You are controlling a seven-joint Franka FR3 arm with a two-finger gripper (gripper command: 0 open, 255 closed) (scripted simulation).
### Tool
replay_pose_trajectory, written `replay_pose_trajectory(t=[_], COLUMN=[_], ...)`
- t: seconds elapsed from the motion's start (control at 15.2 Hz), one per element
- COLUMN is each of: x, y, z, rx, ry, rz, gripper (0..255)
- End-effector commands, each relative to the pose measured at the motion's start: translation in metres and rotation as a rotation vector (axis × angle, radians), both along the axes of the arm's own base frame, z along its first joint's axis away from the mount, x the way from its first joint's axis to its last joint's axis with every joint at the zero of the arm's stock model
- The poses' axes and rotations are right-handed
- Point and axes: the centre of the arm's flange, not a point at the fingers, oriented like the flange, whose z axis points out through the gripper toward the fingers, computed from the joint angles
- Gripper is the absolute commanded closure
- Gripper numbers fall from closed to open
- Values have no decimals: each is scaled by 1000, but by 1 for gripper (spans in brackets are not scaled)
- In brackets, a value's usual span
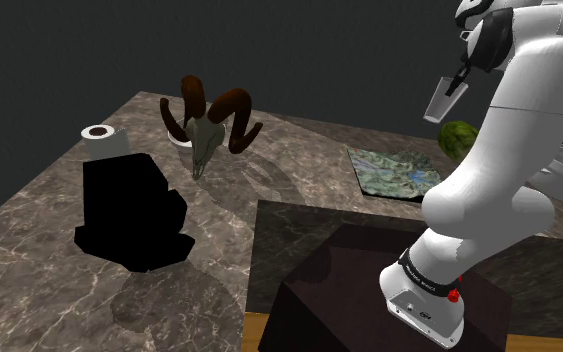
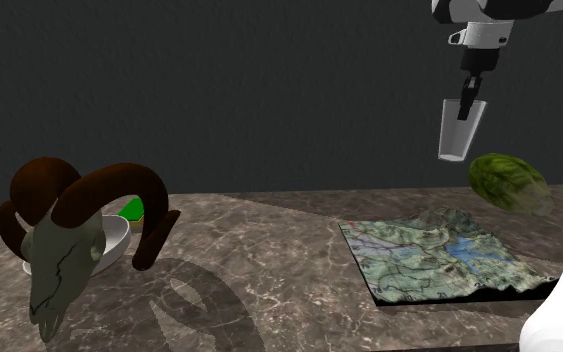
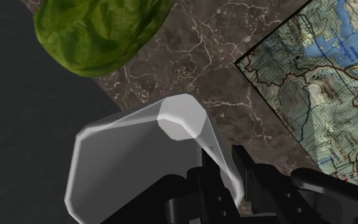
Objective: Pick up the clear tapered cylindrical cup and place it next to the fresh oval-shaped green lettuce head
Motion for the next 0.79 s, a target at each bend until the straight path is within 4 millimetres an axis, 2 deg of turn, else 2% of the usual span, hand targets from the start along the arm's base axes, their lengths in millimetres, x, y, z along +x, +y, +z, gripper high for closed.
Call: replay_pose_trajectory(t=[0.0, 0.73], x=[-1, -1], y=[0, 0], z=[-11, -69], rx=[-1, -1], ry=[0, 0], rz=[0, 0], gripper=[255, 255])
